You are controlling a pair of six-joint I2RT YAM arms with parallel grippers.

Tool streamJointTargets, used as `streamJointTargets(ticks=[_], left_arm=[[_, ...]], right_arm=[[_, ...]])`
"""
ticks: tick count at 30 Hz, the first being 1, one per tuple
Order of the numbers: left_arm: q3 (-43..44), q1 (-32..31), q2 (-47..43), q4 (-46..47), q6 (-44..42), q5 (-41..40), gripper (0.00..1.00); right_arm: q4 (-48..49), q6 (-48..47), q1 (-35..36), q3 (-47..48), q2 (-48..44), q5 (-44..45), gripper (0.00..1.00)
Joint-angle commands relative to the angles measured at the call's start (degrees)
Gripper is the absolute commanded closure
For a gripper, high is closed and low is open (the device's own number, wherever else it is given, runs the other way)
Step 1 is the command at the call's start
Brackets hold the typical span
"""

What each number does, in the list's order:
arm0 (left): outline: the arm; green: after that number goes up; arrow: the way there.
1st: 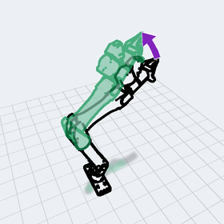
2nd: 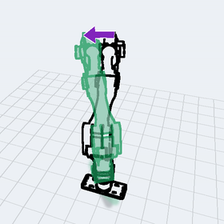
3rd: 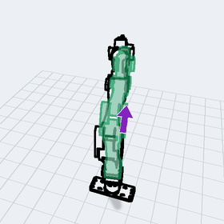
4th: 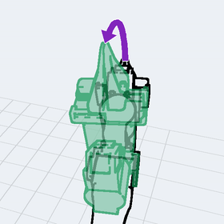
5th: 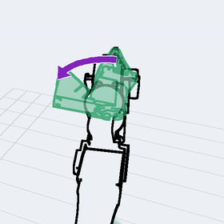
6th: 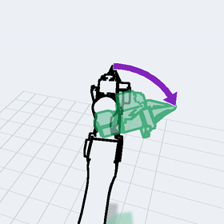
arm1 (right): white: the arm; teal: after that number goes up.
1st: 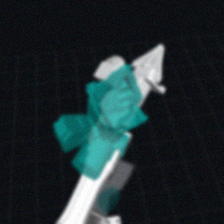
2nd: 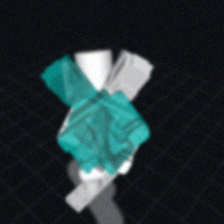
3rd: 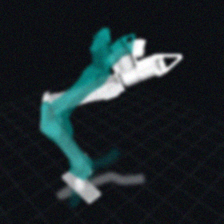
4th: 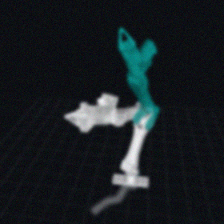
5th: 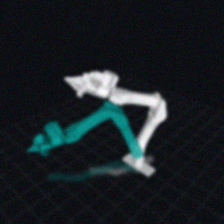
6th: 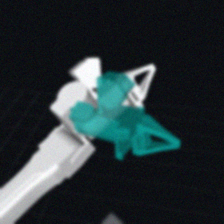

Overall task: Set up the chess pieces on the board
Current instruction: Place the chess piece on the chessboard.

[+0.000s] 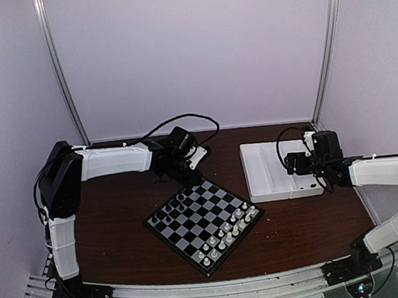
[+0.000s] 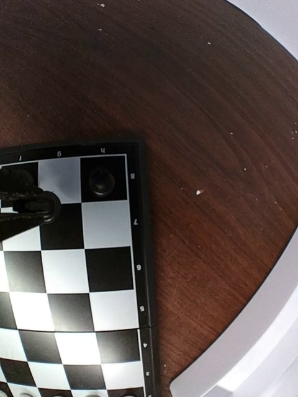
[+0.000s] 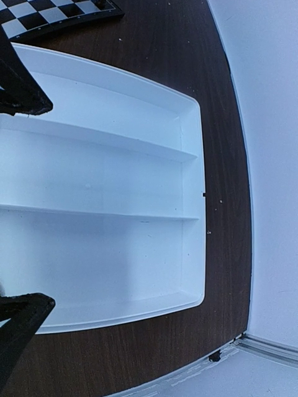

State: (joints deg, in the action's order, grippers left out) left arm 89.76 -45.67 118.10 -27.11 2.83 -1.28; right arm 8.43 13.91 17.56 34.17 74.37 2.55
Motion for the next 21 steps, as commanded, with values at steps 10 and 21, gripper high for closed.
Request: streamJointTargets(ticks=[10, 21], left_arm=[[2.00, 1.10, 2.11, 0.12, -1.42, 0.25, 1.00], [2.44, 1.64, 3.26, 0.02, -1.66, -0.10, 1.00]], right_arm=[[0.54, 0.77, -0.60, 0.32, 0.34, -0.44, 0.01], [0.54, 0.85, -0.68, 0.37, 0.43, -0.61, 0.01]])
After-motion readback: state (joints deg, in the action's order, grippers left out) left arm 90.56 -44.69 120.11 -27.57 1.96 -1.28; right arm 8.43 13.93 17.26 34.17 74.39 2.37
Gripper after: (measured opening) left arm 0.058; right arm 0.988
